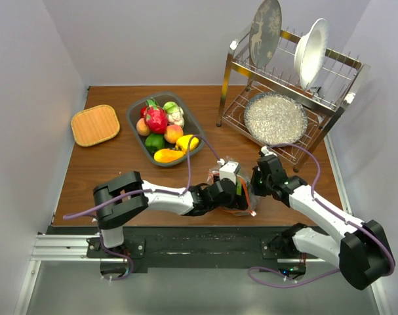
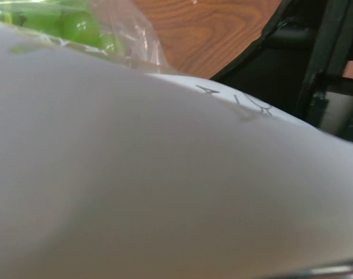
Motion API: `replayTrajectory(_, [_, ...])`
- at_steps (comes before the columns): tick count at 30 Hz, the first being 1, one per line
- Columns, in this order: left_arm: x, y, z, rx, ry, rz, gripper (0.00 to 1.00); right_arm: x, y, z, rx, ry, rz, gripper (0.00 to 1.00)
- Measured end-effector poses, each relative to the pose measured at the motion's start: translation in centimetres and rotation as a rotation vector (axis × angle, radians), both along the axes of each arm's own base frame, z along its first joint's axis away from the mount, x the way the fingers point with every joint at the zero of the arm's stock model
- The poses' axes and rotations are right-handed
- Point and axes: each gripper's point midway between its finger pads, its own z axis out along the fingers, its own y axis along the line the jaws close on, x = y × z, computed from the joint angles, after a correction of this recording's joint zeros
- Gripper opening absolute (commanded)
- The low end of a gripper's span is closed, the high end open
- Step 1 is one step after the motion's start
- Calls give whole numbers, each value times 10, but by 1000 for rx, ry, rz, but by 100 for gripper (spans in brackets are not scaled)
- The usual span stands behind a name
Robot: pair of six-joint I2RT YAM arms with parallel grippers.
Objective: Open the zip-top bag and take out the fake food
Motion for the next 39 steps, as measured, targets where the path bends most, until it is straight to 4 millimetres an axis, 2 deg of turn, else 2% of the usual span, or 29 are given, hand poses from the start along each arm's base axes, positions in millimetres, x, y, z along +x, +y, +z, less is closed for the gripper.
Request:
replayTrajectory(3, [-1, 0, -4, 40, -3, 10, 87, 0, -2, -3, -22, -1, -4, 0])
replayTrajectory(4, [-1, 0, -4, 44, -4, 13, 79, 0, -3, -3, -27, -1, -7, 0])
replayTrajectory(6, [-1, 0, -4, 50, -10, 18, 71, 0, -4, -3, -34, -5, -13, 0])
replayTrajectory(7, [-1, 1, -4, 51, -13, 21, 61, 0, -4, -3, -37, -5, -16, 0])
replayTrajectory(13, [-2, 17, -2, 64, -23, 37, 44, 1, -10, -5, -51, -1, -37, 0])
replayTrajectory(21, [-8, 38, 14, 35, -37, 40, 43, 5, -24, 0, -89, 4, -91, 0])
replayTrajectory(25, [-8, 46, 23, -3, -44, 43, 52, 8, -21, 5, -77, 0, -95, 0])
replayTrajectory(31, [-18, 50, 35, -54, -42, -10, 47, 12, -30, 4, -113, -7, -128, 0])
replayTrajectory(39, [-9, 65, 50, -74, -63, 27, 45, 12, -37, 2, -146, -5, -144, 0])
